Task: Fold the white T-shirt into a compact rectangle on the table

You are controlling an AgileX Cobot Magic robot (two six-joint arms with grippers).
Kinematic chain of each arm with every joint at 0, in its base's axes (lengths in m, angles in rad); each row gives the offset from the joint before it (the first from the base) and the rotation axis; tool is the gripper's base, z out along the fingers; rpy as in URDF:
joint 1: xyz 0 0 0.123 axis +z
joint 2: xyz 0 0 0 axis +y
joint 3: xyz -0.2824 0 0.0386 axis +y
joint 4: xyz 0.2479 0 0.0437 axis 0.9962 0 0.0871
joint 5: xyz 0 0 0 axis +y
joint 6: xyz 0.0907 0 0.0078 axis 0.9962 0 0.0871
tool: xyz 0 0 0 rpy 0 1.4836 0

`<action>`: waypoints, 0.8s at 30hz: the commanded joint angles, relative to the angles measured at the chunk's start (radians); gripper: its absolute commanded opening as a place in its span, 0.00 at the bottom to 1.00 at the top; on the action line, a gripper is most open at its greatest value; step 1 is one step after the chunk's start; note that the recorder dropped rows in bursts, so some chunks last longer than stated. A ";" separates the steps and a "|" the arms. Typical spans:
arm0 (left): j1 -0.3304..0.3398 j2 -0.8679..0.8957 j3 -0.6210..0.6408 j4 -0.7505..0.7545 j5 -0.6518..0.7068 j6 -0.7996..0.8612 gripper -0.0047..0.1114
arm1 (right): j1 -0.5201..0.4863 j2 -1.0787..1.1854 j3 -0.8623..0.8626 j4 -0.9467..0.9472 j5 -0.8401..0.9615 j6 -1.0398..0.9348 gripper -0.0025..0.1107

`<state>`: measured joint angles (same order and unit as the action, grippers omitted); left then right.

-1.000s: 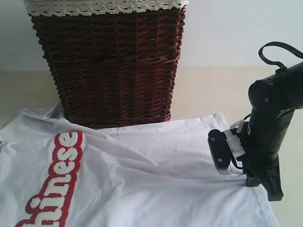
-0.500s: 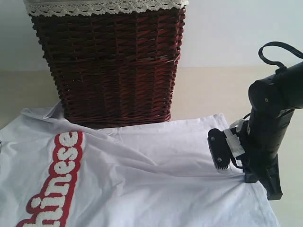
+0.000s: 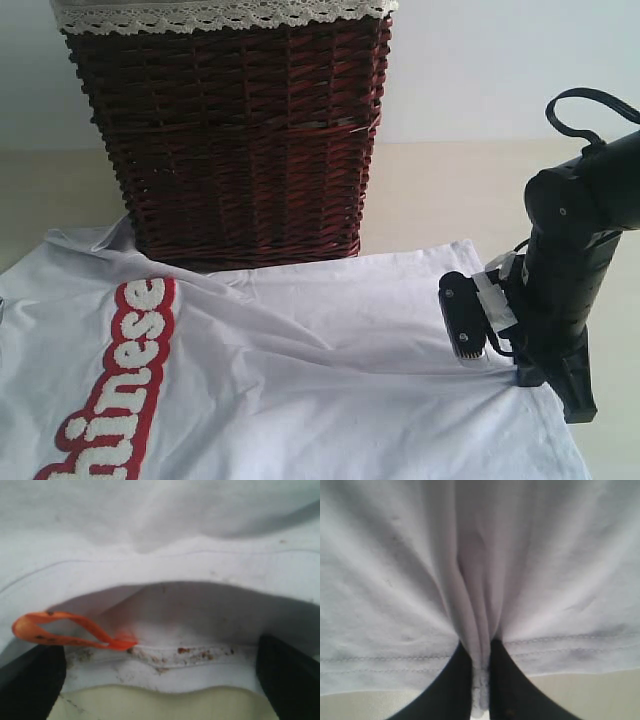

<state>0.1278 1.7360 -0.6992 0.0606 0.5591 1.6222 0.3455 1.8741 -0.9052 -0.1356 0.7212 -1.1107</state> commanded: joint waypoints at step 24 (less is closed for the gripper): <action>0.000 0.034 0.023 -0.014 -0.039 -0.004 0.93 | -0.005 0.032 0.012 0.007 -0.019 -0.005 0.02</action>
<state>0.1278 1.7360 -0.6992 0.0606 0.5591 1.6222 0.3455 1.8741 -0.9052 -0.1356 0.7212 -1.1107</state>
